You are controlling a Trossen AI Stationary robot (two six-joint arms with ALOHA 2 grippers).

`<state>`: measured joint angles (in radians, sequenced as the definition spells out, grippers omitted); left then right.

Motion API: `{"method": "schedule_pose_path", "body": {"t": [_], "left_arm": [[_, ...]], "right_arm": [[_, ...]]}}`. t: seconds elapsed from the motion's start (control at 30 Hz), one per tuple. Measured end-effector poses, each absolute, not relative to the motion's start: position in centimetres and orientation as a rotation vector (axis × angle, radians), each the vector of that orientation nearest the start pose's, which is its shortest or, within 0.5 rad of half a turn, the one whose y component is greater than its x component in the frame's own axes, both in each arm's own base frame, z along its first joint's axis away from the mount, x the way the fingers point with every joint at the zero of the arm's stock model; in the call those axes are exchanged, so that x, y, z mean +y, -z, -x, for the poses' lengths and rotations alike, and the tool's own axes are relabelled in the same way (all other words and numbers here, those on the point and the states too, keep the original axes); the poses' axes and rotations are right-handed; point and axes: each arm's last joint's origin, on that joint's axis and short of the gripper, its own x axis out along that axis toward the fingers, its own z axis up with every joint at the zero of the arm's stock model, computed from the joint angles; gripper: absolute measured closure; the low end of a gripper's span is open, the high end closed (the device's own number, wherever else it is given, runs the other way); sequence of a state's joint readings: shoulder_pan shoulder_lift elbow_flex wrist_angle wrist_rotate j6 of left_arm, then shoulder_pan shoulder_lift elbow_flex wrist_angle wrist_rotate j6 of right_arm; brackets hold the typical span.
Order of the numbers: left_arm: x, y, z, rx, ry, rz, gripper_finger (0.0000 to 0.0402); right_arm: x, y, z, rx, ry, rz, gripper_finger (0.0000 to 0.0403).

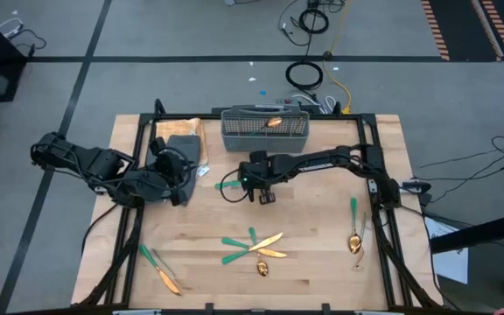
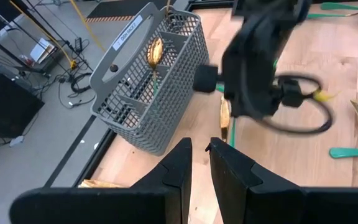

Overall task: Sort silverware
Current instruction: Put the green fork into the gray silverware basket

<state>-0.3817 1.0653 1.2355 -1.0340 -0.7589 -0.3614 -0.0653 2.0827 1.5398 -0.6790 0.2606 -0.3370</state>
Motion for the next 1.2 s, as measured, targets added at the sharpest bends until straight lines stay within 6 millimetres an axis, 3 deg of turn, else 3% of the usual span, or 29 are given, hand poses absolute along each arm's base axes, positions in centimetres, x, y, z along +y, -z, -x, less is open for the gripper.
{"method": "schedule_pose_path", "body": {"t": [0.13, 0.27, 0.37, 0.5, 0.67, 0.8, 1.0, 1.2], "left_arm": [[-4.9, -36.8, -17.5, 0.650, -0.475, -0.128, 0.0338], [-4.9, -36.8, -17.5, 0.651, -0.475, -0.128, 0.0338], [-4.9, -36.7, -17.5, 0.654, -0.475, -0.131, 0.0338], [-4.9, -36.7, -17.5, 0.655, -0.475, -0.132, 0.0338], [-4.9, -36.7, -17.5, 0.660, -0.476, -0.136, 0.0338], [-4.8, -36.6, -17.3, 0.676, -0.478, -0.147, 0.0338], [-4.8, -36.6, -17.3, 0.673, -0.485, -0.150, 0.0338], [-4.8, -36.6, -17.3, 0.677, -0.486, -0.153, 0.0338]], "right_arm": [[-2.3, -19.8, -41.3, 1.233, 0.159, 0.542, 0.0402], [-2.2, -23.7, -40.2, 1.186, 0.351, 0.766, 0.0403], [-3.5, -26.1, -39.2, 1.202, 0.470, 0.919, 0.0403], [-6.6, -27.7, -38.4, 1.317, 0.641, 1.125, 0.0403], [-10.4, -27.9, -38.6, 1.496, 0.804, 1.294, 0.0403], [-11.7, -27.4, -39.0, 1.600, 0.825, 1.372, 0.0403], [-11.0, -26.5, -40.8, 1.552, 0.796, 1.420, 0.0403], [-10.3, -26.8, -40.2, 1.581, 0.802, 1.427, 0.0403]]}}
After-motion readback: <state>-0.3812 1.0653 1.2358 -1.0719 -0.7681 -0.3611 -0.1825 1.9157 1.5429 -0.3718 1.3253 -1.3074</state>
